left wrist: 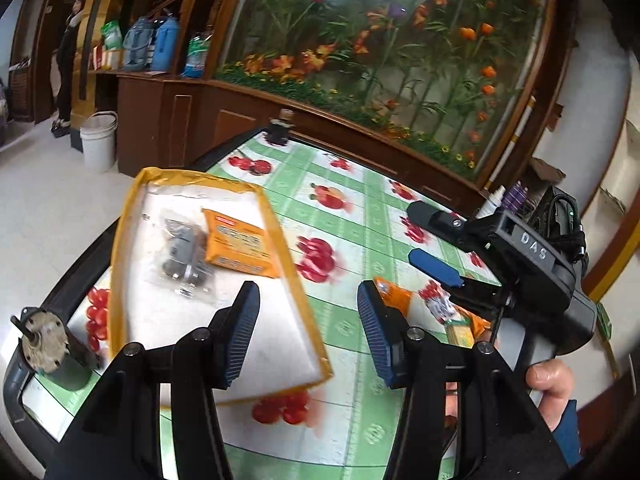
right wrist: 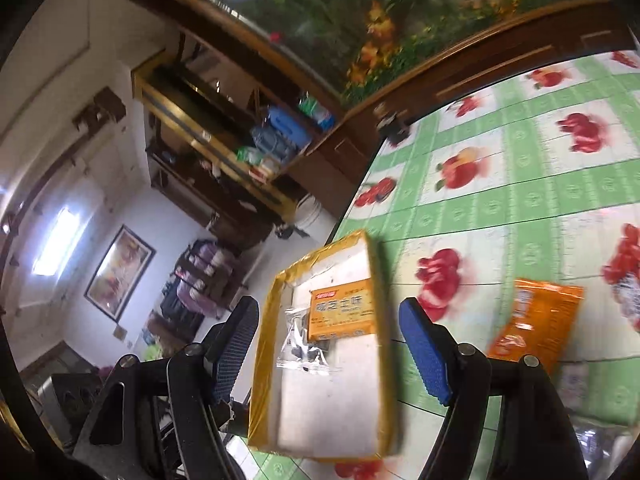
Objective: Organize snacks
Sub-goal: 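Open both tools to drop the packs into the box and withdraw, then move both tools toward the silver foil pack and green WEIDAN cracker pack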
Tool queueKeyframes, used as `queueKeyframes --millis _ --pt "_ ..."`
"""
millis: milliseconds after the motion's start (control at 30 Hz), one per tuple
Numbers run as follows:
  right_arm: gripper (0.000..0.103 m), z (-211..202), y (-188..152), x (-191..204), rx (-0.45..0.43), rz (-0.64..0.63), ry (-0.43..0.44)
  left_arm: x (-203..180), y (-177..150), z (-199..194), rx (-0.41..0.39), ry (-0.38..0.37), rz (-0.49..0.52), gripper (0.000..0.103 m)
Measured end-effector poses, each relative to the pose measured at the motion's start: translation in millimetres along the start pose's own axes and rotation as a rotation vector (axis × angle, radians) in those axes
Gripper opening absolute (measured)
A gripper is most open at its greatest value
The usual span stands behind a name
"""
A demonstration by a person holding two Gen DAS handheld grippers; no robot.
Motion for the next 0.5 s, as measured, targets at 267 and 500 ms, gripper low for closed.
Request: queueKeyframes --millis 267,500 --pt "0.075 -45 11 -36 -0.045 0.081 0.006 -35 -20 -1 0.019 -0.02 0.079 0.049" --pt "0.075 -80 6 -67 -0.007 0.053 -0.017 -52 -38 -1 0.038 -0.031 0.128 0.049"
Point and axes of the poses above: each gripper's, at about its wrist camera, not at the fingertips, and z roughly the way its jaws point, x to its left, y to its top, the point moved 8 cm from there along z, roughly the way its jaws point, and after that the axes turned 12 degrees about -x, right-handed, at the moved point
